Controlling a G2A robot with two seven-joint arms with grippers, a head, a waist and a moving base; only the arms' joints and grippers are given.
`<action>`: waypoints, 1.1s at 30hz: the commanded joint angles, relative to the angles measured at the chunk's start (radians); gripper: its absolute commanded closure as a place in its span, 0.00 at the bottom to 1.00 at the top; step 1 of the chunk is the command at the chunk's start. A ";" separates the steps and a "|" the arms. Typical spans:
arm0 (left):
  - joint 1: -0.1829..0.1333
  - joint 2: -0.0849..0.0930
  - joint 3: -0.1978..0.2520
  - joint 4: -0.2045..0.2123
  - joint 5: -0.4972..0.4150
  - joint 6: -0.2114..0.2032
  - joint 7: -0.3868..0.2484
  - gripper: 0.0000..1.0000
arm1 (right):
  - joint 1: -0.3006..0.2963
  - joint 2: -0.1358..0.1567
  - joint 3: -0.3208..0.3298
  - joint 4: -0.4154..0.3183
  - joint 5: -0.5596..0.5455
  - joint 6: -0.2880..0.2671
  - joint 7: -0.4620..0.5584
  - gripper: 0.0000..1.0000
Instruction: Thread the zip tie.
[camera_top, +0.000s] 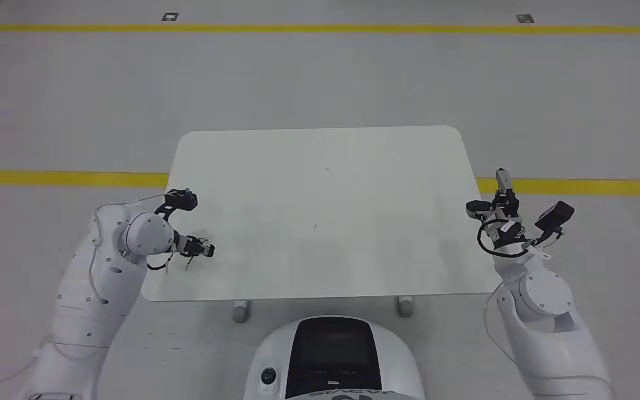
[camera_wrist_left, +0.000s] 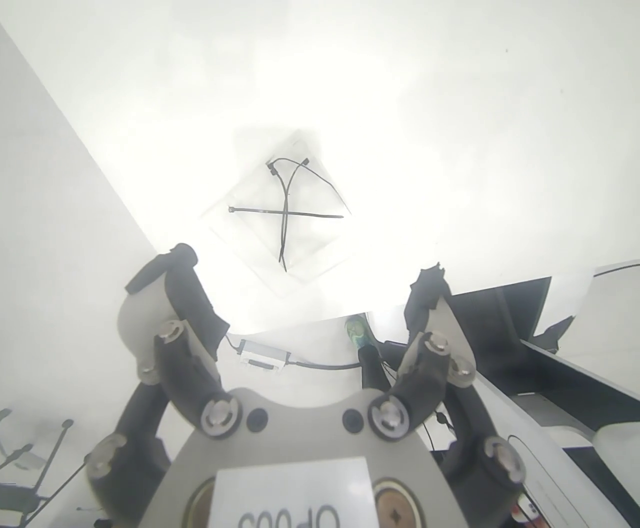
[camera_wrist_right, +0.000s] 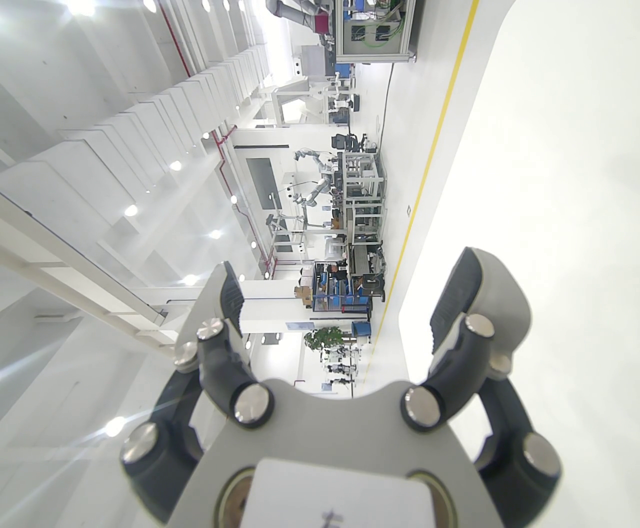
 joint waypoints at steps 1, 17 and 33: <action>-0.001 0.001 0.000 0.000 0.000 -0.002 0.002 0.00 | 0.000 0.000 0.000 0.000 0.000 0.000 0.000 0.00; -0.006 0.013 0.007 -0.002 0.037 -0.004 0.023 0.80 | 0.000 0.000 0.000 0.000 0.000 0.000 0.000 0.00; -0.071 0.008 0.094 0.114 0.024 0.005 0.055 0.95 | 0.000 0.000 0.000 0.000 0.000 0.000 0.000 0.00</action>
